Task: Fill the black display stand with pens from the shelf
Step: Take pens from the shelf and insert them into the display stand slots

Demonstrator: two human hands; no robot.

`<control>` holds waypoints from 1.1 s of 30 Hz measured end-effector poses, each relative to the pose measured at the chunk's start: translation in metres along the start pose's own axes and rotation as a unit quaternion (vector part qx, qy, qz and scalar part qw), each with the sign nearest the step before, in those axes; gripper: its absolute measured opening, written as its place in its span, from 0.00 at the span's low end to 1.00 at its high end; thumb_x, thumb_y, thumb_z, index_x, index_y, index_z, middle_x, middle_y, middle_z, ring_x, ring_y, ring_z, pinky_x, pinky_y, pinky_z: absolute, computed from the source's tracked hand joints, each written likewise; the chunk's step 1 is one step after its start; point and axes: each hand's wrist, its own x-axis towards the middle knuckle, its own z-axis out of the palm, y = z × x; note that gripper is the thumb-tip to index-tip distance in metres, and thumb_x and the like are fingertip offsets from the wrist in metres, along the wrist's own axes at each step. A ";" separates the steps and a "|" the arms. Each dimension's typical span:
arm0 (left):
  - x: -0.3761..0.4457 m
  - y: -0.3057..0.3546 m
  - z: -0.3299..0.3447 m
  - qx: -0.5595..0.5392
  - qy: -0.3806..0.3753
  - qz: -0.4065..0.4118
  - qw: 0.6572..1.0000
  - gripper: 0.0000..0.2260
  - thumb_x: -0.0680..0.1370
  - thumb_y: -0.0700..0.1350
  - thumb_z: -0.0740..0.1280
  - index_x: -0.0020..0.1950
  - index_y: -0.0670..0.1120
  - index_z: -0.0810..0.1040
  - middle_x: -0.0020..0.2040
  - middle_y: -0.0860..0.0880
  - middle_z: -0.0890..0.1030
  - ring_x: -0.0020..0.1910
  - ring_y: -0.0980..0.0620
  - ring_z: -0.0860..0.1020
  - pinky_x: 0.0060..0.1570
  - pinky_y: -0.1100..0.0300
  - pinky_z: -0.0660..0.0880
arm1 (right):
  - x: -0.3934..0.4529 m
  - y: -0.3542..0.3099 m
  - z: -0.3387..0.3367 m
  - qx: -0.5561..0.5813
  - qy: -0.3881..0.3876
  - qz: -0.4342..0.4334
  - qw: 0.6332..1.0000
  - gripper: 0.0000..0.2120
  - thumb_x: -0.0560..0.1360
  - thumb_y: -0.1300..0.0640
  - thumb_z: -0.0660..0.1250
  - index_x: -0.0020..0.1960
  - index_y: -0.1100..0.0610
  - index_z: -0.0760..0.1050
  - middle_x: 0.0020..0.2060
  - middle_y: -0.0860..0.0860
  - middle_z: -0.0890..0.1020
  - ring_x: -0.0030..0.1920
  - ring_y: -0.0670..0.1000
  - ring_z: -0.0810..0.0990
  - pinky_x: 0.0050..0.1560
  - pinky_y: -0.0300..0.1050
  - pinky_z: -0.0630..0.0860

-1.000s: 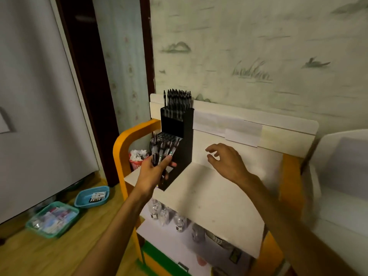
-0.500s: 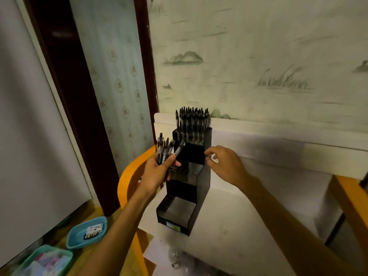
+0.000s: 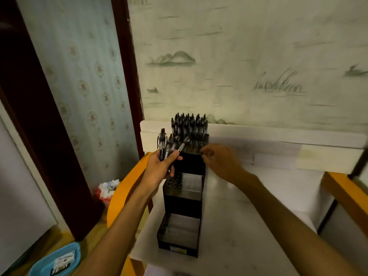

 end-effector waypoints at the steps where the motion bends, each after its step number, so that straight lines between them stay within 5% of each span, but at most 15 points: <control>1: 0.005 -0.001 -0.002 -0.004 0.000 -0.006 1.000 0.10 0.80 0.47 0.69 0.53 0.40 0.80 0.38 0.47 0.84 0.22 0.53 0.72 0.22 0.65 0.66 | 0.002 -0.003 0.002 0.000 0.006 0.004 1.000 0.07 0.77 0.55 0.68 0.54 0.51 0.81 0.46 0.48 0.82 0.43 0.45 0.79 0.42 0.31 0.73; 4: 0.022 0.000 -0.008 -0.008 -0.011 -0.015 1.000 0.10 0.79 0.45 0.70 0.53 0.39 0.79 0.30 0.50 0.80 0.21 0.55 0.71 0.21 0.66 0.63 | 0.010 -0.014 0.004 -0.004 0.025 0.012 1.000 0.09 0.77 0.55 0.68 0.57 0.51 0.81 0.48 0.47 0.83 0.45 0.45 0.80 0.46 0.37 0.76; 11: 0.056 0.005 -0.017 -0.018 -0.063 -0.015 0.998 0.06 0.79 0.43 0.71 0.51 0.42 0.81 0.39 0.48 0.85 0.26 0.50 0.79 0.20 0.64 0.65 | 0.032 -0.042 0.004 0.046 0.068 0.037 0.996 0.11 0.78 0.55 0.69 0.60 0.55 0.81 0.51 0.48 0.84 0.48 0.43 0.81 0.51 0.31 0.74; 16: 0.069 0.002 -0.015 -0.020 -0.093 0.007 0.995 0.08 0.77 0.46 0.72 0.49 0.41 0.82 0.37 0.46 0.85 0.27 0.49 0.81 0.21 0.62 0.67 | 0.043 -0.060 0.007 0.136 0.085 0.089 0.983 0.09 0.78 0.53 0.69 0.53 0.57 0.83 0.45 0.49 0.85 0.45 0.45 0.83 0.49 0.41 0.79; 19: 0.073 -0.002 -0.014 -0.035 -0.108 0.014 0.993 0.08 0.77 0.48 0.72 0.50 0.44 0.82 0.41 0.45 0.86 0.29 0.47 0.82 0.21 0.62 0.67 | 0.046 -0.065 0.006 0.233 0.099 0.129 0.959 0.09 0.77 0.53 0.70 0.45 0.58 0.83 0.39 0.52 0.85 0.42 0.50 0.85 0.48 0.46 0.80; 26: 0.078 -0.004 -0.010 -0.034 -0.117 0.021 0.992 0.09 0.79 0.50 0.69 0.51 0.46 0.82 0.43 0.49 0.86 0.33 0.43 0.85 0.20 0.61 0.71 | 0.051 -0.070 0.014 0.425 0.172 0.177 0.871 0.06 0.77 0.60 0.69 0.48 0.64 0.81 0.42 0.59 0.86 0.44 0.59 0.86 0.48 0.49 0.83; 29: 0.081 -0.011 -0.017 0.003 -0.075 0.014 0.997 0.09 0.80 0.54 0.68 0.50 0.48 0.80 0.37 0.53 0.85 0.29 0.48 0.83 0.21 0.61 0.73 | 0.056 -0.061 0.004 0.387 0.245 0.193 0.868 0.05 0.77 0.60 0.69 0.46 0.62 0.79 0.39 0.58 0.86 0.40 0.58 0.86 0.47 0.52 0.83; 33: 0.086 -0.019 -0.026 0.036 -0.017 0.047 0.998 0.04 0.80 0.54 0.67 0.45 0.58 0.78 0.33 0.64 0.81 0.32 0.67 0.79 0.30 0.74 0.71 | 0.064 -0.051 -0.006 0.231 0.272 0.152 0.922 0.04 0.77 0.57 0.69 0.45 0.57 0.78 0.37 0.54 0.85 0.40 0.55 0.86 0.51 0.58 0.82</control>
